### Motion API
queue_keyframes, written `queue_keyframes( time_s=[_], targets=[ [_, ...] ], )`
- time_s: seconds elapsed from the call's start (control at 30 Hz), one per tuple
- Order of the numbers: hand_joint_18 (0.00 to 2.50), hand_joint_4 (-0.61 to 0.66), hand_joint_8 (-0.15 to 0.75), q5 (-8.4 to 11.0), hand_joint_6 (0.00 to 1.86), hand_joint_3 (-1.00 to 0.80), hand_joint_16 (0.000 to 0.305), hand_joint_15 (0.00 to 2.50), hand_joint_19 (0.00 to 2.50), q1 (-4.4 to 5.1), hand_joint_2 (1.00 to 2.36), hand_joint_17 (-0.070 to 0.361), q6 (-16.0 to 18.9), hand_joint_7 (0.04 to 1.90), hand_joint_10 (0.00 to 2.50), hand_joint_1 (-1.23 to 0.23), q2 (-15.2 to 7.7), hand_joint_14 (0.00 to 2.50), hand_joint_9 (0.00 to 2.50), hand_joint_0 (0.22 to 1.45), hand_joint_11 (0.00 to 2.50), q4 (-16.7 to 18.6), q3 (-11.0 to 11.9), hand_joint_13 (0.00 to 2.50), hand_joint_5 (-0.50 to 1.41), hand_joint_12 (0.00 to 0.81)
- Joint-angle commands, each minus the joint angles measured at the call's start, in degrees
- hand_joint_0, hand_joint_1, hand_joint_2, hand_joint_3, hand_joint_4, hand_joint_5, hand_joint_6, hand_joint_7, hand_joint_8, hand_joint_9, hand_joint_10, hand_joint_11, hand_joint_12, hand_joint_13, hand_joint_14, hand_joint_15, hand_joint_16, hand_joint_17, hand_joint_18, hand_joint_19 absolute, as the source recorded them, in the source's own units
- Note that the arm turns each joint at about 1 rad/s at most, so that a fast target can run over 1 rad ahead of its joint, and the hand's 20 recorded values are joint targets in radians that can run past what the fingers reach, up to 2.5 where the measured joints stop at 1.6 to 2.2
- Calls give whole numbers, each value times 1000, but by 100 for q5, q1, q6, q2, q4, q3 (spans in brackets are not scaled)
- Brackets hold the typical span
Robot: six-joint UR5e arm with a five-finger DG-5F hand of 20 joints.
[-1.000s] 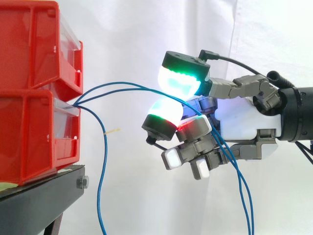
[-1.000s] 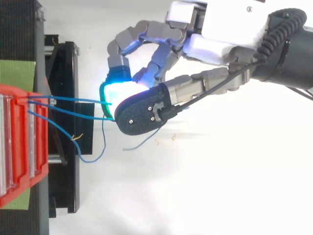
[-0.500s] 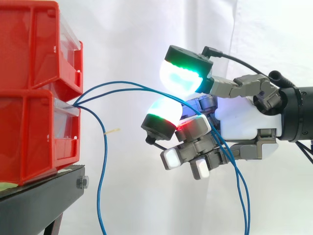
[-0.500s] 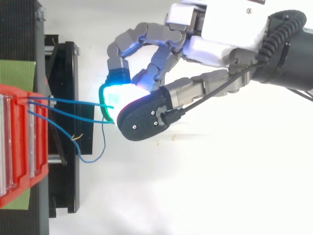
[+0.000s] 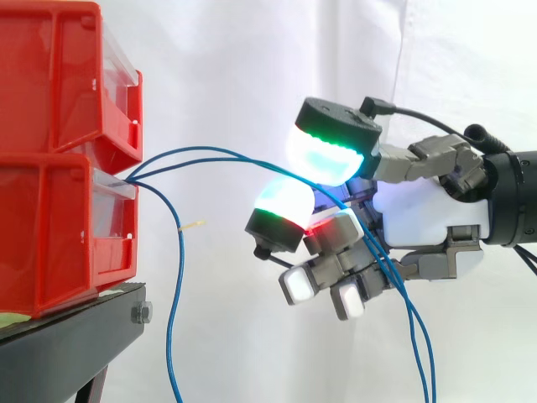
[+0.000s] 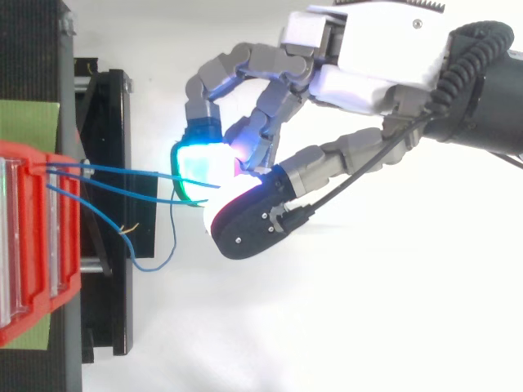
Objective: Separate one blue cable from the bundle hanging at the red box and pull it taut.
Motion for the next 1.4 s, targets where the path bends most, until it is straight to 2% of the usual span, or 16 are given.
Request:
queue_keyframes(
  time_s=[0.0,0.23,0.6,0.67,0.7,0.8,0.9,1.23,1.37],
  targets=[
    [979,236,391,-11,876,-500,54,542,548,0,1000,121,1,1106,22,-907,28,21,1011,722,1147,-143,5,872,-213,401],
    [922,236,373,-11,890,-500,54,524,502,0,1000,122,-8,1117,22,-956,143,21,918,793,1125,-354,5,806,-226,399],
    [888,230,379,7,889,-500,56,506,502,0,1000,126,-8,1091,21,-1024,292,19,902,578,1127,-521,5,748,-225,409],
    [892,226,394,24,883,-500,57,505,522,0,1000,128,-8,1100,22,-963,318,20,935,544,1127,-583,5,750,-215,413],
    [900,220,396,24,878,-500,57,515,538,0,1000,128,-17,1108,22,-871,354,18,967,541,1119,-653,5,767,-208,415],
    [911,209,386,24,868,-500,55,519,566,0,1000,124,-17,1109,22,-729,406,19,980,576,1116,-785,5,775,-200,407],
    [905,199,387,24,866,-500,54,513,578,0,1000,122,-17,1155,22,-703,433,20,996,636,1128,-820,22,778,-190,402],
    [939,121,400,24,917,-132,54,534,601,0,1024,122,-26,1308,22,-747,433,20,1067,629,1161,-838,22,829,-177,407],
    [955,100,409,33,918,-60,55,540,595,18,1024,124,-34,1350,22,-748,433,20,1087,622,1165,-838,22,839,-164,407]
  ],
)
